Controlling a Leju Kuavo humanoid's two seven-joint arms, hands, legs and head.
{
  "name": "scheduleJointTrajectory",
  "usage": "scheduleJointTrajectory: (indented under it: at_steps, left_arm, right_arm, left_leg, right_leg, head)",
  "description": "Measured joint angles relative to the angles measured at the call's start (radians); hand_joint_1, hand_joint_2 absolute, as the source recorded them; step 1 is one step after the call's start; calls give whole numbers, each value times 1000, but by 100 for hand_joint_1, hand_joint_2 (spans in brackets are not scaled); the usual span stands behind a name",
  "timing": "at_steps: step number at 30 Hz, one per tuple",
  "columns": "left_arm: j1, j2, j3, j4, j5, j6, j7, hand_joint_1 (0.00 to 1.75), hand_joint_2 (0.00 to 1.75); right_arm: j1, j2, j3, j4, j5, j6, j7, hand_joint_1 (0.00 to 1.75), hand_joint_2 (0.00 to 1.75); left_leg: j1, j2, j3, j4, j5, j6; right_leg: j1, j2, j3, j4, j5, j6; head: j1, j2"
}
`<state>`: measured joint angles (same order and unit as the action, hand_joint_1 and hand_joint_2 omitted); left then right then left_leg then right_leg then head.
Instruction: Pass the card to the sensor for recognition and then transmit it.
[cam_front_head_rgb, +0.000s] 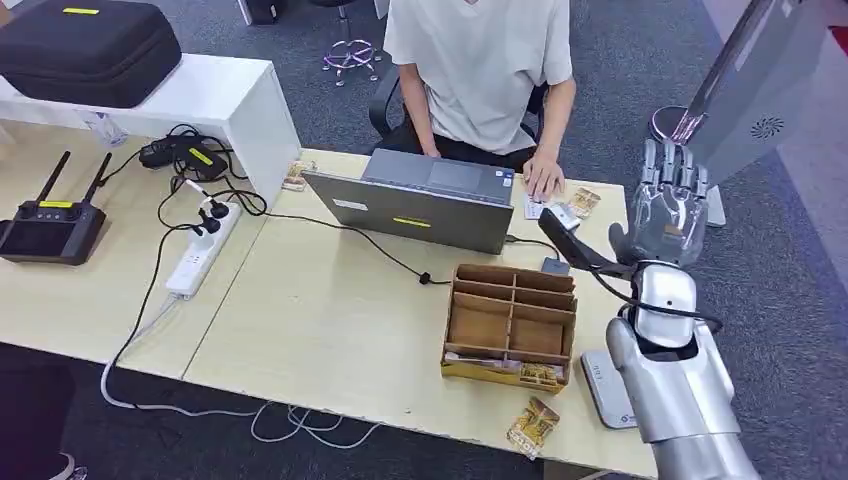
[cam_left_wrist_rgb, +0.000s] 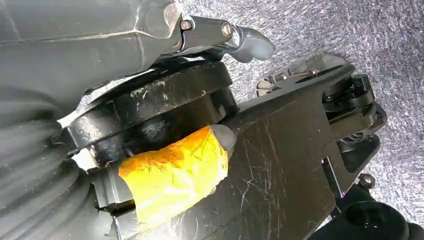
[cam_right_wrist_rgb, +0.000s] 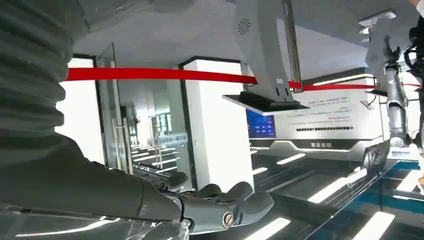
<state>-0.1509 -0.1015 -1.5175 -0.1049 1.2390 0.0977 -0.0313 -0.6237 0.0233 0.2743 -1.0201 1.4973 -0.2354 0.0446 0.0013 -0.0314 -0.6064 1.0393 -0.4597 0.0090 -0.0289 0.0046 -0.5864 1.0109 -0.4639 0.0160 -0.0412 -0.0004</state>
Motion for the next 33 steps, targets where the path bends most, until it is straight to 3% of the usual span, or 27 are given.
scheduleJointTrajectory:
  at_steps: [4,6,9,13,23,33]
  left_arm:
    - [0,0,0,0,9,2,2,0,175]
    - [0,0,0,0,26,5,2,0,175]
    - [2,0,0,0,59,11,2,0,175]
    - [4,-1,0,0,96,21,2,0,175]
    - [5,-2,0,0,136,39,3,0,175]
    - [5,-2,0,0,172,46,0,0,175]
  right_arm:
    - [16,0,0,-24,0,-5,-24,0,175]
    - [58,0,-1,-78,0,-17,-71,0,175]
    - [182,0,-1,-229,-3,-22,-136,0,175]
    - [363,-2,0,-429,-8,-43,-164,0,175]
    - [690,-32,0,-751,-10,-70,-182,0,175]
    - [841,-60,-1,-856,-36,-48,-177,0,175]
  left_leg:
    - [0,0,0,0,0,0]
    - [0,0,0,0,0,0]
    - [0,-1,0,0,-1,0]
    - [0,0,0,0,-4,0]
    - [0,0,0,0,-6,-1]
    - [0,2,1,-1,-6,-1]
  right_leg:
    - [0,0,0,0,0,0]
    - [0,0,0,0,0,0]
    - [0,-1,0,0,-2,0]
    - [0,-1,0,0,-4,0]
    - [0,-1,1,-1,-6,0]
    - [0,0,1,-1,-6,-1]
  head:
    - [0,0]
    - [0,0]
    - [0,0]
    - [0,0]
    - [0,0]
    - [0,0]
